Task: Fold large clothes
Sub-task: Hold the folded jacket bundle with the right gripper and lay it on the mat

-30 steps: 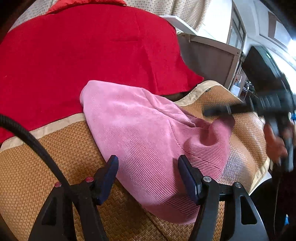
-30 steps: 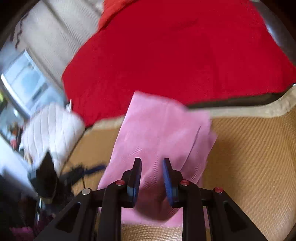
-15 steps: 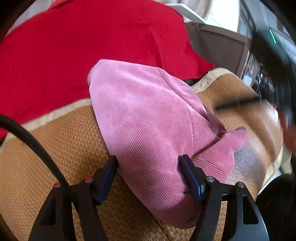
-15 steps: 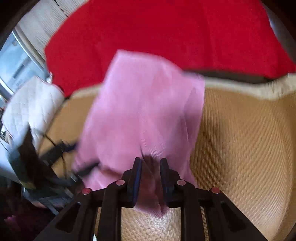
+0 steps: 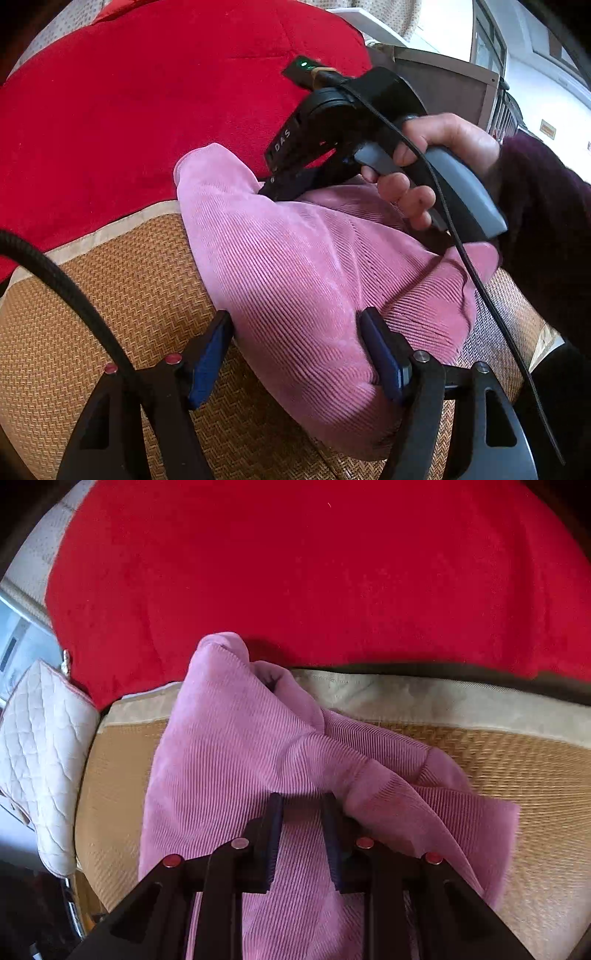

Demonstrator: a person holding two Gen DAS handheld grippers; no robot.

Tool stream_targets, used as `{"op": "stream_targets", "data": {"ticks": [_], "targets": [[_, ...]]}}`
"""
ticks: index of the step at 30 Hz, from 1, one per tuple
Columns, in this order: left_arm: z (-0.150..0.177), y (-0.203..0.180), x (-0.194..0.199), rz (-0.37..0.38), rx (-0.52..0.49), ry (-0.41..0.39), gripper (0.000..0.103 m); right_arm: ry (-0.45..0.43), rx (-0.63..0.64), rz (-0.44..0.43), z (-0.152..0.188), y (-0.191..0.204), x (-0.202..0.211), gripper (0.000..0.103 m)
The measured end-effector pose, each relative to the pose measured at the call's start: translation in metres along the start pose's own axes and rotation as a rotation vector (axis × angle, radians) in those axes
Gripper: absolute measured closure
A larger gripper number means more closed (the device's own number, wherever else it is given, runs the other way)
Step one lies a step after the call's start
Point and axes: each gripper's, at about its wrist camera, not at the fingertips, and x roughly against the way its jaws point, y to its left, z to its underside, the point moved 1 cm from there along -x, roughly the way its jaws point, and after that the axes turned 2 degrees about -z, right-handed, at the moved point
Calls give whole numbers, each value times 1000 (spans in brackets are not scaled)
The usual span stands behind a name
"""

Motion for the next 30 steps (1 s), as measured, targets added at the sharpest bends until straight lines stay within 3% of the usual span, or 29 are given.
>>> {"op": "stream_targets", "data": {"ticks": [5,8,11,15,17,22,27,30], "targets": [[-3,6,10,4,29,-2,27,-70,-5,-9,20,1,44,78],[-11,20,29,11,86,-67,27,-133,17,-47,52,9,85,77],[-17,37,43,-55,138,-122,26,-159,48,-58,87,18,112,77],[-13,35,25,-143,117,-51,26,-191,82,-63,138,21,137,77],[-12,29,16,-163,94,-39,26,-181,93,-81,157,22,136,77],[-4,14,11,-199,31,-47,26,-119,106,58,195,5,94,77],[-4,15,9,-206,37,-49,26,-140,98,48,196,-2,100,77],[-4,16,7,-205,37,-49,26,-161,112,76,196,13,88,77]]}}
